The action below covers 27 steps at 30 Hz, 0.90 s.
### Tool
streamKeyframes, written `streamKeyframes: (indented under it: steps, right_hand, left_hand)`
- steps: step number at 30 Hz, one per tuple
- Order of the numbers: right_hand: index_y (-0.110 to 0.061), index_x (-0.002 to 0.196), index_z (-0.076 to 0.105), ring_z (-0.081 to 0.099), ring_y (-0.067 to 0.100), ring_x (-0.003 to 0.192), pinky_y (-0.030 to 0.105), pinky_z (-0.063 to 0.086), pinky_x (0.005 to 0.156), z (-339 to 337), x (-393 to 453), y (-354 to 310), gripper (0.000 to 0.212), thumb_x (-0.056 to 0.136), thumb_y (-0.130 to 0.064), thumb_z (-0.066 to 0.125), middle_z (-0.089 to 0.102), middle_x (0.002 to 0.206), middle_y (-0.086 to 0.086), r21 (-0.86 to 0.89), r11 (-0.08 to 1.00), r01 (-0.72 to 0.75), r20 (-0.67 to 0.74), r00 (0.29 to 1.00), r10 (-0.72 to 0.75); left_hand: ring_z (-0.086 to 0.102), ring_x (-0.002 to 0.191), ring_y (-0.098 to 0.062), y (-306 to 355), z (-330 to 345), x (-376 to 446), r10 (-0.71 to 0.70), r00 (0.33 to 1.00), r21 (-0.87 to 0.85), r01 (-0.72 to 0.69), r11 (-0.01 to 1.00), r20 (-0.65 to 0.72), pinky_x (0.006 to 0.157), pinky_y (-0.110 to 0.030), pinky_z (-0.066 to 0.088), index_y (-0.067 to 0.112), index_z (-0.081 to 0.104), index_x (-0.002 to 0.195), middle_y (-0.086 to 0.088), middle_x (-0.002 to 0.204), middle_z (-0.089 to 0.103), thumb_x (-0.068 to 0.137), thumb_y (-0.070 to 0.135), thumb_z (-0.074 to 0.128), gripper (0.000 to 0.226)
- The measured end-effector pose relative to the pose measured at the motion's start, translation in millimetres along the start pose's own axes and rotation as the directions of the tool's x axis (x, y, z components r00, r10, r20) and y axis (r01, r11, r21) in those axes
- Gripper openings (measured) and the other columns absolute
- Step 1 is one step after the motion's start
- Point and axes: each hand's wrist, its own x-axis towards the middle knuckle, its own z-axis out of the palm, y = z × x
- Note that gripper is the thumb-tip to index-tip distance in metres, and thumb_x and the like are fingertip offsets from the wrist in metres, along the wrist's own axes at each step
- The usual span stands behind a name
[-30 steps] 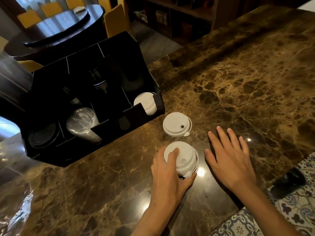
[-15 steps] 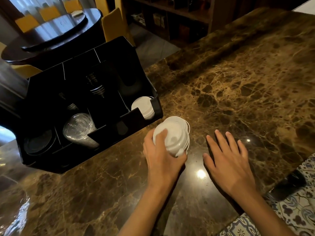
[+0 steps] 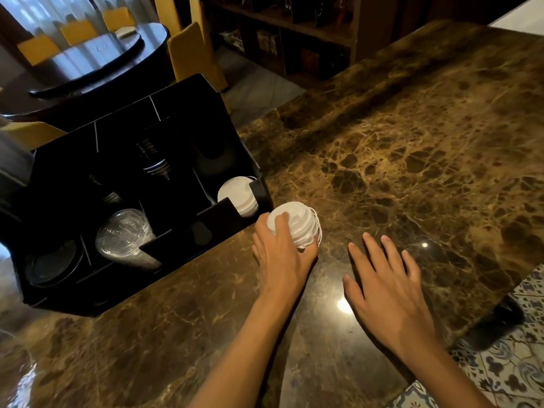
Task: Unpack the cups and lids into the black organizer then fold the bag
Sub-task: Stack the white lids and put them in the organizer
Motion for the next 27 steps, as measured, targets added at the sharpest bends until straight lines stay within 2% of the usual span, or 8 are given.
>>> streamKeyframes:
  steps: [5, 11, 17, 23, 25, 27]
  right_hand:
    - [-0.018, 0.145, 0.05, 0.031, 0.033, 0.147, 0.054, 0.025, 0.115, -0.1, 1.5, -1.6, 0.06, 0.094, -0.046, 0.035, 0.04, 0.157, 0.009, 0.002, 1.0, 0.0, -0.009, 1.0, 0.0]
    - [-0.018, 0.145, 0.05, 0.031, 0.033, 0.146, 0.054, 0.025, 0.115, 0.4, 1.8, -1.1, 0.061, 0.093, -0.046, 0.034, 0.041, 0.157, 0.01, -0.005, 1.0, 0.003, -0.013, 1.0, -0.003]
    - [-0.016, 0.142, 0.053, 0.035, 0.034, 0.145, 0.055, 0.027, 0.113, 1.9, 1.5, -0.6, 0.063, 0.092, -0.047, 0.029, 0.044, 0.154, 0.012, 0.004, 1.0, 0.016, -0.039, 0.999, -0.016]
    - [-0.018, 0.144, 0.051, 0.031, 0.032, 0.146, 0.054, 0.025, 0.115, 4.1, 1.7, 0.9, 0.06, 0.093, -0.046, 0.035, 0.041, 0.157, 0.009, 0.008, 1.0, 0.015, -0.047, 0.999, -0.015]
    - [-0.018, 0.144, 0.051, 0.032, 0.032, 0.146, 0.054, 0.026, 0.115, 6.0, 1.8, 1.9, 0.059, 0.093, -0.046, 0.037, 0.042, 0.156, 0.009, 0.012, 1.0, 0.022, -0.064, 0.998, -0.021]
    - [-0.018, 0.143, 0.052, 0.033, 0.033, 0.145, 0.054, 0.026, 0.114, 7.5, 2.5, 2.9, 0.059, 0.093, -0.045, 0.039, 0.043, 0.155, 0.01, 0.017, 1.0, 0.026, -0.078, 0.997, -0.024]
  left_hand:
    - [0.043, 0.12, -0.035, -2.6, -1.8, -7.4, 0.157, 0.987, 0.001, -0.157, 0.988, 0.032, 0.098, -0.047, 0.043, 0.02, 0.039, 0.128, -0.019, 0.14, 0.039, 0.072, 0.041, 0.077, 0.071]
    - [0.038, 0.13, -0.034, 2.3, -2.4, -8.0, 0.102, 0.984, 0.034, -0.107, 0.994, 0.143, 0.106, -0.049, 0.036, 0.023, 0.033, 0.124, -0.017, 0.149, 0.032, 0.066, 0.07, 0.071, 0.084]
    - [0.05, 0.112, -0.035, 8.6, -4.3, -4.7, 0.108, 0.993, 0.04, -0.11, 0.993, 0.049, 0.093, -0.048, 0.044, 0.017, 0.04, 0.12, -0.017, 0.132, 0.045, 0.067, 0.045, 0.081, 0.073]
    - [0.049, 0.115, -0.034, 5.2, -7.9, -10.0, 0.104, 0.994, 0.008, -0.104, 0.995, 0.046, 0.095, -0.046, 0.042, 0.019, 0.04, 0.119, -0.016, 0.133, 0.044, 0.064, 0.037, 0.08, 0.07]
    - [0.048, 0.116, -0.027, 4.0, -12.4, -14.4, 0.06, 0.998, -0.076, -0.057, 0.995, 0.032, 0.095, -0.041, 0.046, 0.019, 0.043, 0.119, -0.01, 0.13, 0.043, 0.065, 0.039, 0.079, 0.068]
    - [0.046, 0.112, -0.016, 3.2, -21.1, -19.1, -0.033, 0.999, -0.217, 0.039, 0.975, 0.032, 0.089, -0.027, 0.048, 0.025, 0.042, 0.117, -0.003, 0.126, 0.042, 0.066, 0.043, 0.079, 0.065]
